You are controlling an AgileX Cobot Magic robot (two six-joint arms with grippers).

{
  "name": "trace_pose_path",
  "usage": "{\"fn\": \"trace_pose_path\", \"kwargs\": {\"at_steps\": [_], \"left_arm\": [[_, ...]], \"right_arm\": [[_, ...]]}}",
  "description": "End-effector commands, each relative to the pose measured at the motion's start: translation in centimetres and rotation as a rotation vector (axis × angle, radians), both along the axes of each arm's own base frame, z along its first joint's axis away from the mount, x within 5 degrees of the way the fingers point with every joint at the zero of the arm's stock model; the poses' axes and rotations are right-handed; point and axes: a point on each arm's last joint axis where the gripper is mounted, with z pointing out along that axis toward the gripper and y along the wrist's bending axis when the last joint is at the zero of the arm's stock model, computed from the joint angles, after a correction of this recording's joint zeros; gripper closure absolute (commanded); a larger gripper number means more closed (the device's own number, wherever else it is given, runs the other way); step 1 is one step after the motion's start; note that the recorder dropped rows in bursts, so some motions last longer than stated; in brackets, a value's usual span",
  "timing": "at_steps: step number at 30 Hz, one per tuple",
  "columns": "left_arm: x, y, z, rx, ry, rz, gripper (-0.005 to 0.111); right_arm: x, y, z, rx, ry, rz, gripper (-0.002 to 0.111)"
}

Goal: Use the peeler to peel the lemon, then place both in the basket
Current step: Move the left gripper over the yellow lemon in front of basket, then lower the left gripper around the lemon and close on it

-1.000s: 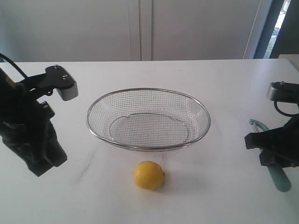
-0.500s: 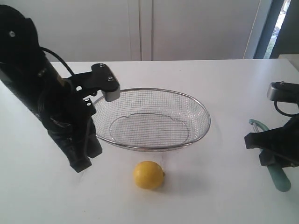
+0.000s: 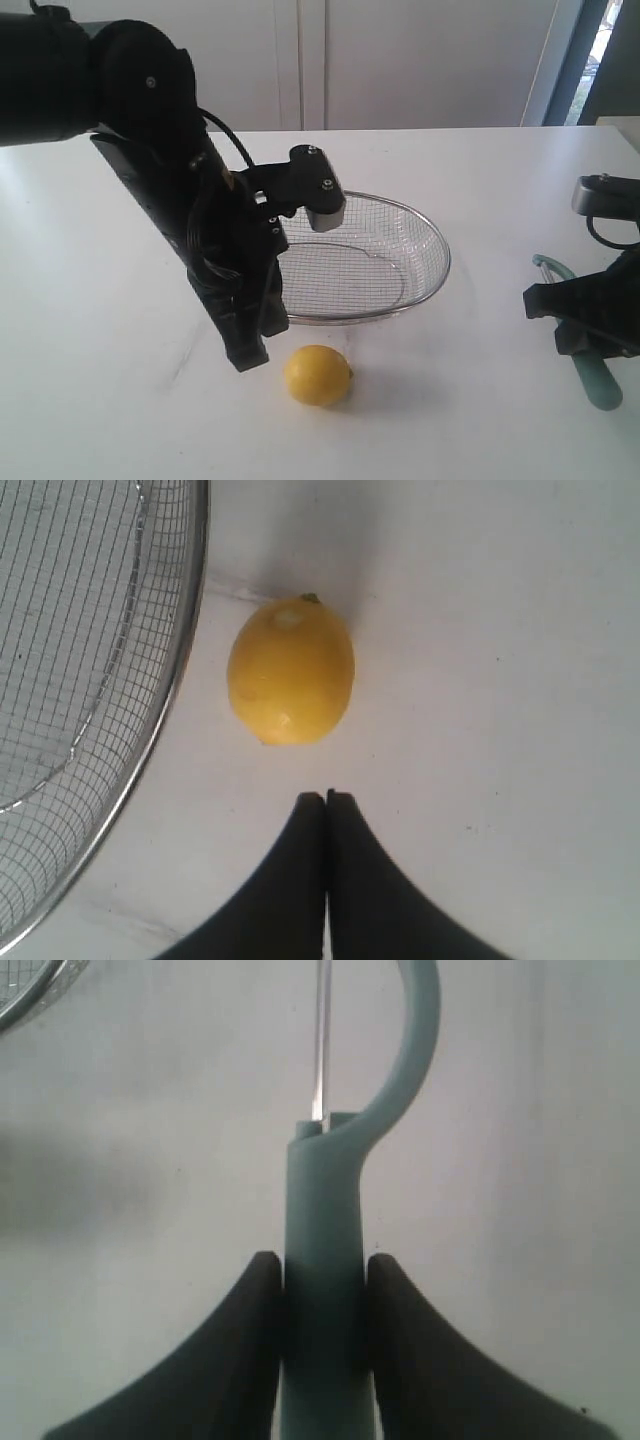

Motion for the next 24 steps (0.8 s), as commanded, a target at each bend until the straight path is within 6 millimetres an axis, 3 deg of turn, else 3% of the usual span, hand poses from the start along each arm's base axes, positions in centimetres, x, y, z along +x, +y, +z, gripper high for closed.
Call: {"fn": "trace_pose_path", "kwargs": {"at_steps": [1,12,18,24], "left_arm": [[0.3,-0.7,0.2,0.0,-0.006,-0.026,0.107],[0.0,-1.6,0.1,-0.01,-0.042,-0.157,0.107],[-0.8,-3.3,-2.1,0.069,-0.055,-0.279,0.107],[-0.5,-4.0,-3.1,0.077,-0.082,-0.283,0.103]], "right_arm": [[0.0,0.0,0.1,0.001,-0.016,0.006,0.108],[0.0,0.0,0.1,0.001,-0.022,0.005,0.108],[0.0,0.0,0.1,0.001,-0.026,0.004,0.108],[0.0,0.0,0.1,0.001,-0.026,0.004,0.108]]}}
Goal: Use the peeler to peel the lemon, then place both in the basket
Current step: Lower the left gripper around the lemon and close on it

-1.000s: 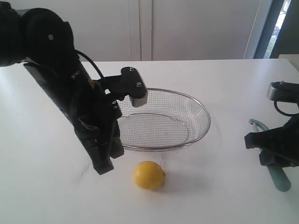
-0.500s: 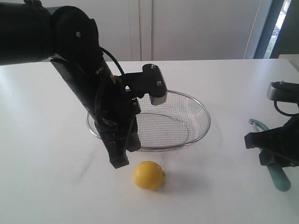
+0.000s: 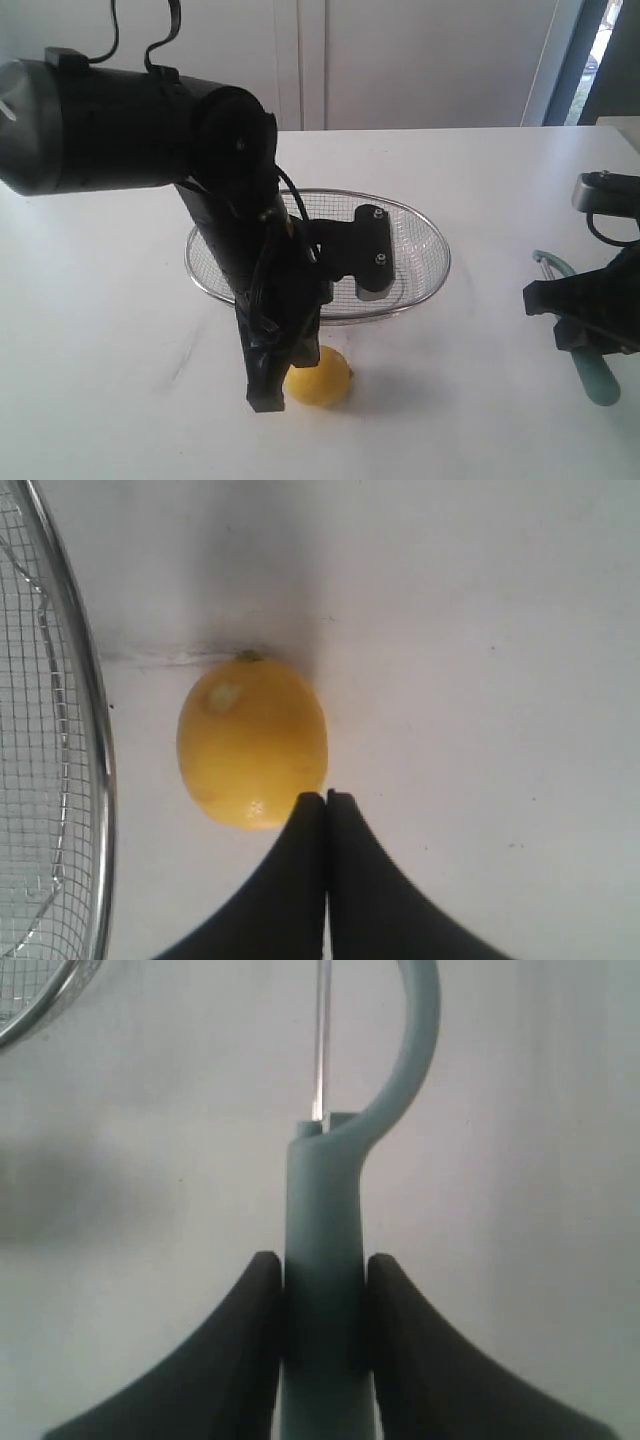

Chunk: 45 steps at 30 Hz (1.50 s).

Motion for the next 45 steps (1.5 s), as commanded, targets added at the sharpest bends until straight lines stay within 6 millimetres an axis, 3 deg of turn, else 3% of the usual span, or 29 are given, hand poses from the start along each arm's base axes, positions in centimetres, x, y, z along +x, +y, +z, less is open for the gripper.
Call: {"fn": "trace_pose_path", "kwargs": {"at_steps": [1,9,13,23,29,45], "left_arm": [[-0.1,-0.5,-0.1,-0.011,-0.016,-0.012,0.099],[-0.2,-0.5,-0.1,-0.004,-0.012,-0.018,0.05],[-0.2,-0.5,-0.1,-0.004,-0.012,-0.018,0.035],[-0.7,-0.9,-0.4,0.058,-0.081,-0.018,0.034],[-1.0,-1.9,-2.1,0.133,-0.141,-0.056,0.034],[-0.9,-2.3,-2.4,0.101,-0.157,-0.052,0.028]], "right_arm": [[-0.1,0.0,0.1,0.001,-0.014,0.006,0.108],[0.0,0.0,0.1,-0.001,-0.021,0.006,0.108],[0.0,0.0,0.1,-0.001,-0.021,0.006,0.108],[0.0,0.0,0.1,-0.001,-0.023,0.005,0.108],[0.0,0.0,0.1,-0.001,-0.021,0.006,0.108],[0.0,0.0,0.1,-0.001,-0.021,0.006,0.108]]}}
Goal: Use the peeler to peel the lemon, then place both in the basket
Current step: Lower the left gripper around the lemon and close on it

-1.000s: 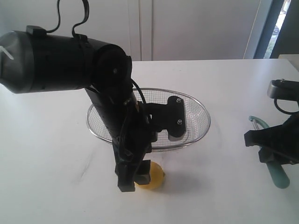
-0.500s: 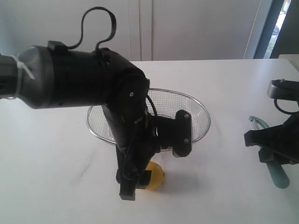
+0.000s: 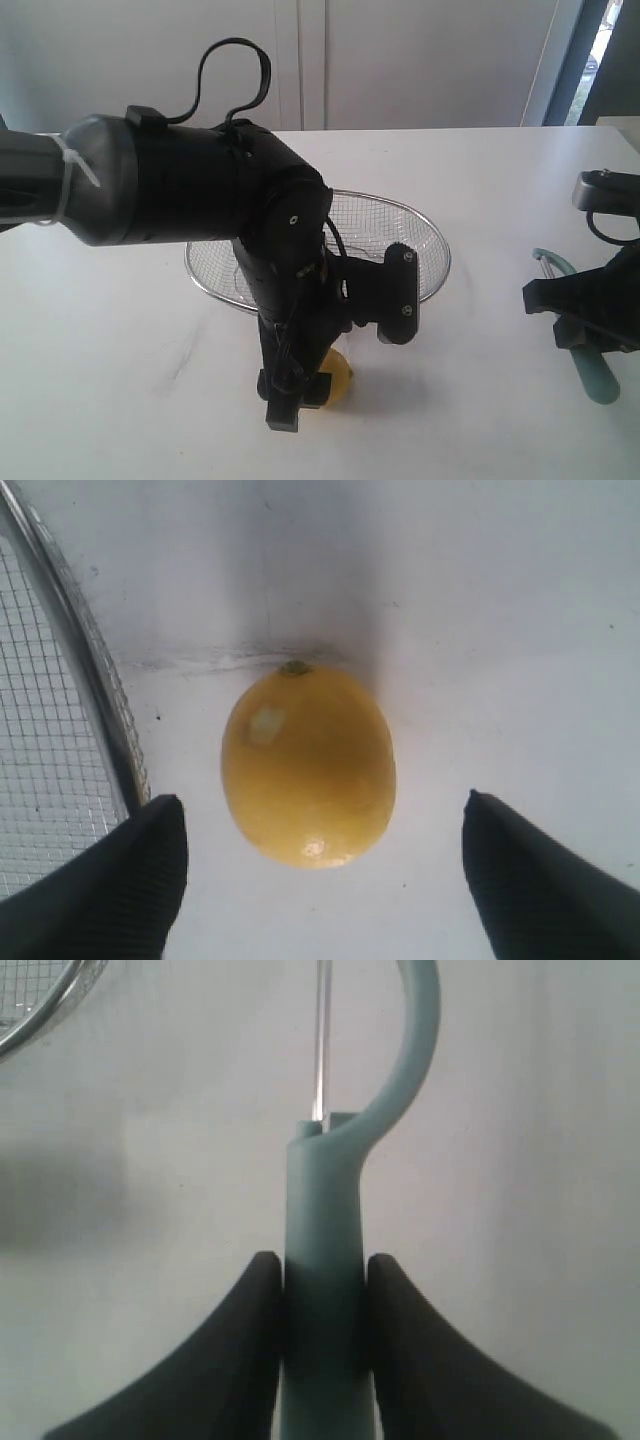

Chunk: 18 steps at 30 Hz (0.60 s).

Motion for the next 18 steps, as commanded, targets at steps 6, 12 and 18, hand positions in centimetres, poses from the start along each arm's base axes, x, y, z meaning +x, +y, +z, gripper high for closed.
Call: {"fn": "trace_pose_path", "kwargs": {"at_steps": [6,12,18], "left_arm": [[-0.1,-0.3,-1.3,0.028,0.032,0.008,0.028],[0.2,-0.7,-2.3,0.029,0.029,0.006,0.028],[0.3,-0.9,-2.8,0.027,0.028,0.005,0.028]], "right_arm": [[-0.1,0.0,0.1,-0.001,-0.014,0.007,0.108],[-0.1,0.0,0.1,-0.001,-0.014,0.007,0.108],[-0.1,0.0,0.1,-0.001,-0.014,0.007,0.108]]}}
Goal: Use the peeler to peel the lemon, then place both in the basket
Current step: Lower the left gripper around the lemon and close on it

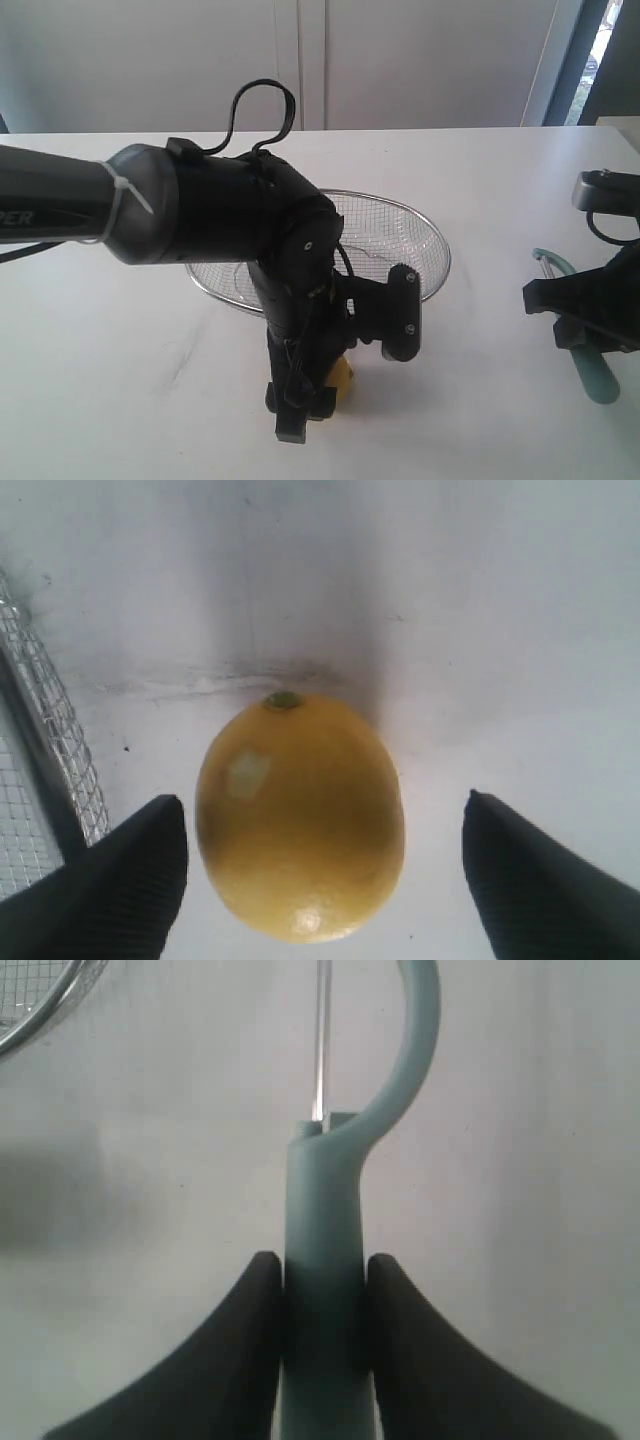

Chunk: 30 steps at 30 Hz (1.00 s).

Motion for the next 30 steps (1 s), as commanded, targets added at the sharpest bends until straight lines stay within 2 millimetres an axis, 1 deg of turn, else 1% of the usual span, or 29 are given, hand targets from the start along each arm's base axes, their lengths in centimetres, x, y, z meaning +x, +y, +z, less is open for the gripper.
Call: {"fn": "trace_pose_path", "kwargs": {"at_steps": [1,2,6,12,14,15,16,17,25,26,27,30], "left_arm": [[-0.2,-0.1,-0.4,0.01,0.016,0.007,0.028],[-0.2,-0.2,-0.9,0.021,0.023,0.007,0.028],[-0.1,-0.3,-1.7,0.041,0.036,0.007,0.029],[-0.3,-0.2,-1.8,0.046,0.054,0.011,0.032],[-0.3,-0.2,-1.8,0.052,0.065,0.015,0.042],[-0.4,-0.2,-1.8,0.053,0.066,0.015,0.05],[-0.4,-0.2,-1.8,0.053,0.067,0.016,0.055],[-0.4,-0.2,-1.8,0.051,0.069,0.017,0.063],[-0.5,0.1,-1.8,0.081,0.088,0.018,0.094],[-0.6,0.2,-1.9,0.09,0.093,0.018,0.099],[-0.7,0.3,-1.9,0.103,0.1,0.018,0.107],[-0.7,0.3,-1.9,0.109,0.103,0.018,0.107]], "right_arm": [[-0.1,0.0,0.1,-0.001,-0.014,0.007,0.108],[-0.1,0.0,0.1,-0.001,-0.014,0.007,0.108],[-0.1,0.0,0.1,-0.001,-0.014,0.007,0.108],[-0.1,0.0,0.1,0.001,-0.014,0.006,0.108],[-0.1,0.0,0.1,0.001,-0.014,0.006,0.108],[-0.1,0.0,0.1,0.001,-0.014,0.006,0.108],[-0.1,0.0,0.1,0.001,-0.014,0.006,0.108],[-0.1,0.0,0.1,0.001,-0.014,0.006,0.108],[-0.1,0.0,0.1,0.001,-0.014,0.006,0.108],[-0.1,0.0,0.1,0.001,-0.014,0.006,0.108],[-0.1,0.0,0.1,0.001,-0.014,0.006,0.108],[-0.1,0.0,0.1,0.001,-0.014,0.006,0.108]]}}
